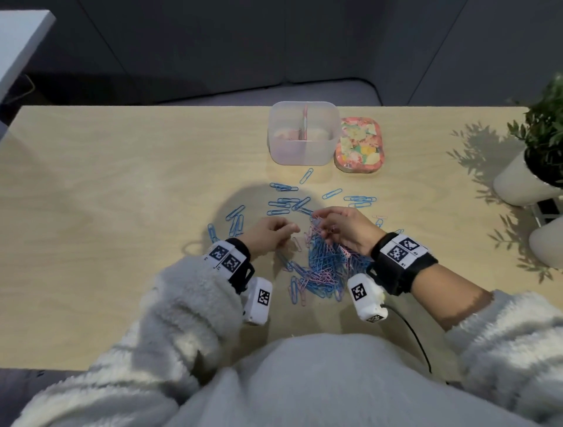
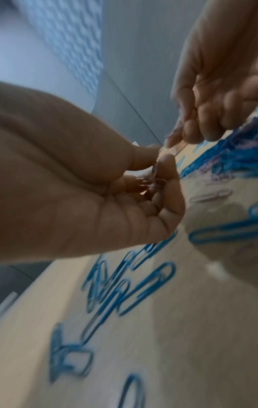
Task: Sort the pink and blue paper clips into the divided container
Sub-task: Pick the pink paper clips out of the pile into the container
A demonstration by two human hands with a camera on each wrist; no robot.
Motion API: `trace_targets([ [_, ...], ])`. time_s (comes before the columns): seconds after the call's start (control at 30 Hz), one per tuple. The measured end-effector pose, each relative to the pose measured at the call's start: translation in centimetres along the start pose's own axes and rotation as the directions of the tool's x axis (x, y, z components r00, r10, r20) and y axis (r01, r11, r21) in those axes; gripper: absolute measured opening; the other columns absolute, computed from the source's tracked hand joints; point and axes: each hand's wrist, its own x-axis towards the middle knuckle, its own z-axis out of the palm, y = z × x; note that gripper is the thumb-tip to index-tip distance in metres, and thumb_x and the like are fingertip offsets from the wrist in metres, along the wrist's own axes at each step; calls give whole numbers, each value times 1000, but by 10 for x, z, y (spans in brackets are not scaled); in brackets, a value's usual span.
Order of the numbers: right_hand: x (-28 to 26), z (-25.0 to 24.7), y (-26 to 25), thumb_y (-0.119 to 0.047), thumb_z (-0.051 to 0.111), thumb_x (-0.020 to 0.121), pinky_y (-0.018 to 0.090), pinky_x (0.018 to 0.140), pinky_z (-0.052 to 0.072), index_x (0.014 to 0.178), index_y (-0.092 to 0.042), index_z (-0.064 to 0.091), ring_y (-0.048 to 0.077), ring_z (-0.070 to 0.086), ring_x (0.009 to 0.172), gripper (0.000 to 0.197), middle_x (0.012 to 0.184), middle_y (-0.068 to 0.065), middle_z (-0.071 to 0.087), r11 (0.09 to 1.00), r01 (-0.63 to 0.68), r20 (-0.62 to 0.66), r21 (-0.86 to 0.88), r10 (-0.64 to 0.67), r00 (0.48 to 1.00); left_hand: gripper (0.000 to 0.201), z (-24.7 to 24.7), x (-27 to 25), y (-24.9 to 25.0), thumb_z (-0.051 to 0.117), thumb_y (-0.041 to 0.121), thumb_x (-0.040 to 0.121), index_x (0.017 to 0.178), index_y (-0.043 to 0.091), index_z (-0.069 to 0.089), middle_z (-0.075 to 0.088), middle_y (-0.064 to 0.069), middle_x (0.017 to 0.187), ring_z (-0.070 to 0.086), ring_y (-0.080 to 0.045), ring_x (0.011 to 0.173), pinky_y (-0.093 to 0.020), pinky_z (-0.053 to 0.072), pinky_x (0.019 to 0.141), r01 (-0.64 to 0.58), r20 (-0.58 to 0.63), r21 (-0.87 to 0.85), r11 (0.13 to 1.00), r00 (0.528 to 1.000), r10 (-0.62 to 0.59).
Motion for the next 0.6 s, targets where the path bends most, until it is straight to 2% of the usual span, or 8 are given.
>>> trace_targets([
  [0.07,2,4,1,-5,50,87,22,40,37,75,-9,57,15,47,48,15,62,5,50,995,-8,-33,-97,5,999,16,5,6,4,49,14,95,81,13,57,55,9,49,50,2,42,-10,40,45,48,57,-80,996,997,-44],
  [0.13,2,9,4,-13,60,85,19,36,34,68,-12,52,14,46,42,20,55,3,48,954,32,-43,-300,-47,998,23,7,12,7,42,3,96,78,13,55,56,6,52,53,1,42,-10,41,43,90,45,-159,983,995,-84],
  [0.2,3,15,10,-13,62,83,16,33,31,66,-13,49,13,44,36,22,51,5,48,900,51,-92,-433,-100,991,30,7,17,5,31,-5,93,82,11,55,55,1,67,53,-3,53,-9,40,45,79,-39,-59,995,996,-81],
  [0.27,5,20,14,-11,59,84,17,34,31,69,-12,49,14,45,38,17,54,6,53,874,58,-137,-483,-141,981,24,7,19,3,33,-1,92,90,10,54,57,1,73,52,-4,61,-12,39,51,5,-95,167,986,995,11],
  [0.37,4,25,12,-2,49,85,15,34,34,86,-9,50,15,49,42,7,61,7,60,863,63,-115,-501,-139,984,10,7,15,-3,53,16,89,96,12,59,52,5,69,47,-13,63,-25,36,60,-130,-27,521,843,985,169],
  [0.43,5,24,11,5,45,82,14,40,39,95,-6,51,19,53,50,18,70,13,63,851,75,-113,-520,-155,981,14,7,14,-8,58,18,86,98,11,61,51,-1,76,47,-19,74,-29,36,67,-213,59,682,700,970,238],
  [0.53,5,21,12,-5,53,80,26,64,44,85,1,64,26,58,73,14,83,16,67,678,104,-106,-728,-261,959,14,8,14,-12,55,12,87,98,10,63,58,-10,96,54,-24,90,-32,42,76,-279,141,773,569,951,274],
  [0.6,3,22,14,-17,59,79,28,66,41,81,-2,64,27,58,78,16,82,12,66,563,82,-89,-822,-270,959,14,9,15,-14,54,13,88,98,8,62,59,-11,100,55,-25,94,-34,43,79,-282,144,786,551,949,280],
])
